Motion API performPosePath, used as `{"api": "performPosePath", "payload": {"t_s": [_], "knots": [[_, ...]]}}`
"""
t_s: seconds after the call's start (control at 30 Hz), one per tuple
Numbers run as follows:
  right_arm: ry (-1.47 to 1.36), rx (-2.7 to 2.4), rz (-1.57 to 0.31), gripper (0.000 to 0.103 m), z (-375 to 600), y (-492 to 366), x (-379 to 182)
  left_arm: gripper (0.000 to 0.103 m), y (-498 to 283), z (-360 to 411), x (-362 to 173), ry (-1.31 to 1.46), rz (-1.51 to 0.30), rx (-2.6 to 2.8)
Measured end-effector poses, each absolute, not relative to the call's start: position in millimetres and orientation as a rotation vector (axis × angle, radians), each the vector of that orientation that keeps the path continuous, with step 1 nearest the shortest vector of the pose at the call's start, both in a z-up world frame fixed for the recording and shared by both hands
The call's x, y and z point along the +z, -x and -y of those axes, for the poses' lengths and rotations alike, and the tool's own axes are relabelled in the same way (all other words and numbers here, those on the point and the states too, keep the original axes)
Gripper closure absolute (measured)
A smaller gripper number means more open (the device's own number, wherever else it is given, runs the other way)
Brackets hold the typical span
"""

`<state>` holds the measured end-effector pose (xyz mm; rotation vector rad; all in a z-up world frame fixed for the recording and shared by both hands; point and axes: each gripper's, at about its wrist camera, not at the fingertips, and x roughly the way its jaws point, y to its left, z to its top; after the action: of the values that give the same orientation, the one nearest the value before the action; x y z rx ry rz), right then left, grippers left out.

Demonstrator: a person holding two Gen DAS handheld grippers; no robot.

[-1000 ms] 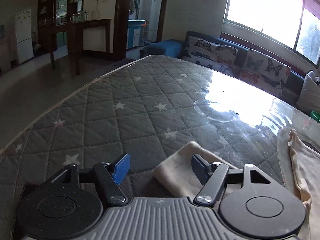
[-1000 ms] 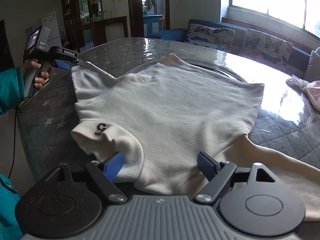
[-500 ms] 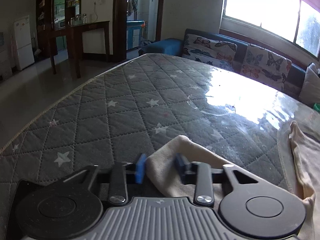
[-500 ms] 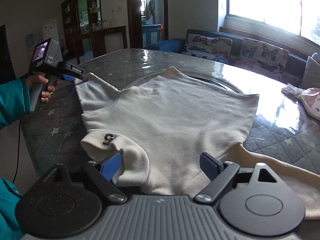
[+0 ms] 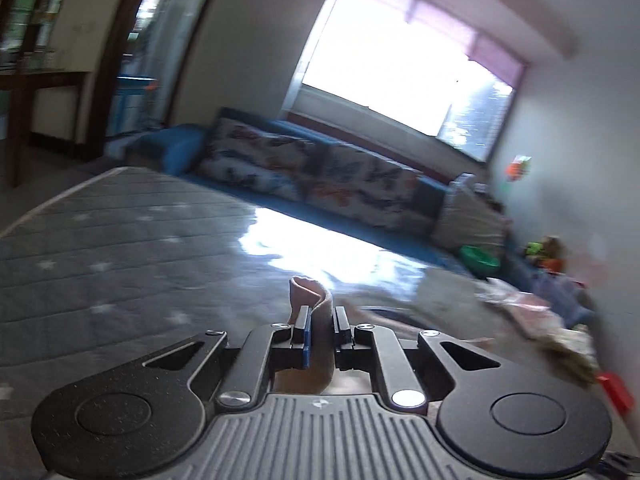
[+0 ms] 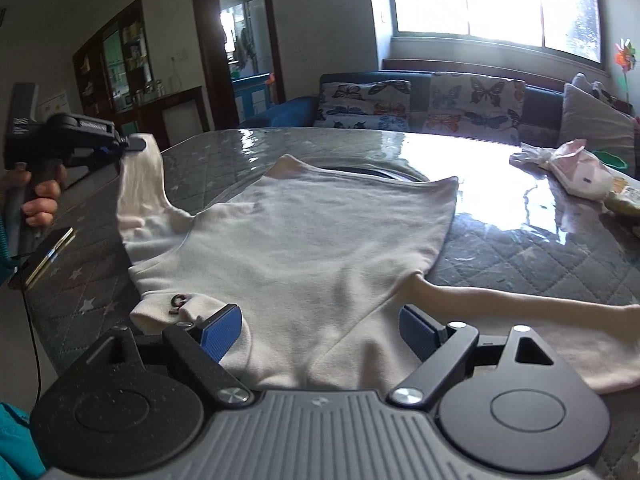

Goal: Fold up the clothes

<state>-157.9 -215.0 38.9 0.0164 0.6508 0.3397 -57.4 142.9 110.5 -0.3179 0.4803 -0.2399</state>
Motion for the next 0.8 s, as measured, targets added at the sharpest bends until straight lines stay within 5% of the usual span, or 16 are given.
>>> {"api": "performPosePath", "payload": {"t_s": [0.53,0.8], "knots": [[-0.147,0.029,-0.633,0.015,293.6,173.2,29.5,0.09,61.6,-11.3,57.1,0.271,-0.694,-0.623],[-0.193,-0.167,-0.616,0.019,342.2,172.9,25.5,0.06,69.4,-3.5,42.5,0.161,-0.738,-0.673]]}}
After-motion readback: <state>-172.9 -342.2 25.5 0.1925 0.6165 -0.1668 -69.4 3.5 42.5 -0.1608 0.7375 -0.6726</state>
